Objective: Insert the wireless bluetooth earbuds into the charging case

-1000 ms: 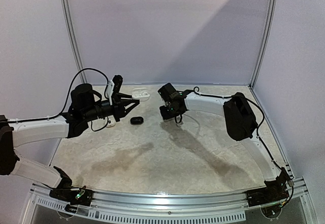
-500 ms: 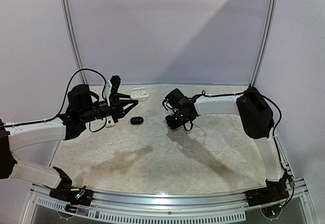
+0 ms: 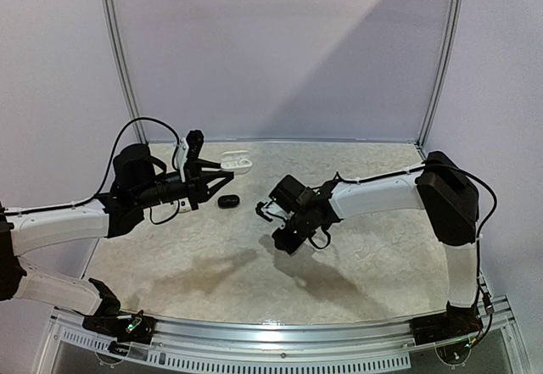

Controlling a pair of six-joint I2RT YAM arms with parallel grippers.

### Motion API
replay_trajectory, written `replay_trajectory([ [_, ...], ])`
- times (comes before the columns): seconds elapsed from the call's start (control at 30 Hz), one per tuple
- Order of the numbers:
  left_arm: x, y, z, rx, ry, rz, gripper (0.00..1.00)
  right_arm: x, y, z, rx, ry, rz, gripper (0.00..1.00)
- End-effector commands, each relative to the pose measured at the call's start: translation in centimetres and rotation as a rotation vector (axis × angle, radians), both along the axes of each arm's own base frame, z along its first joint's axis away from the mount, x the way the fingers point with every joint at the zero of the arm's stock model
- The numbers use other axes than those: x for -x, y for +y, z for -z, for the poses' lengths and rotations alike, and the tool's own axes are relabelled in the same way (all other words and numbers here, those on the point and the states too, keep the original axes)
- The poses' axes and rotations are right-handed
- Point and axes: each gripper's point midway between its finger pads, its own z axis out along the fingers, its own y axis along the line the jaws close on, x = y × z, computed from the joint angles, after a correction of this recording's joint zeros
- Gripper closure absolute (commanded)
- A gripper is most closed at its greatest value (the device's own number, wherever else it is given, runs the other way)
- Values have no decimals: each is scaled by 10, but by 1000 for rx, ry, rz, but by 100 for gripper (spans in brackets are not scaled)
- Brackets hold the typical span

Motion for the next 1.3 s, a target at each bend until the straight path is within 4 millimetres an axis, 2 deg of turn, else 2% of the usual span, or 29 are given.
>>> replay_trajectory([
  [0.0,9,-2,-1,-7,-20,14,100,64,-13,17,89,173,-105,76],
  [0.17,11,-2,-2,-6,-24,19,100,64,-2,5,61,186,-128,56],
  [0.23,12,-2,-3,-5,-26,19,100,62,3,-3,50,178,-141,52],
  [0.37,12,-2,-3,-5,-26,19,100,45,7,-23,11,157,-132,50],
  [0.53,13,-1,-6,1,-35,15,100,17,-1,-45,-66,144,-56,48],
  [0.63,13,-1,-5,2,-36,16,100,12,2,-54,-99,140,-56,53],
  [0.93,13,0,-5,2,-37,13,100,12,-8,-26,-47,214,24,75],
  [1.27,14,0,-4,1,-36,14,100,14,-15,-5,-11,244,55,77],
])
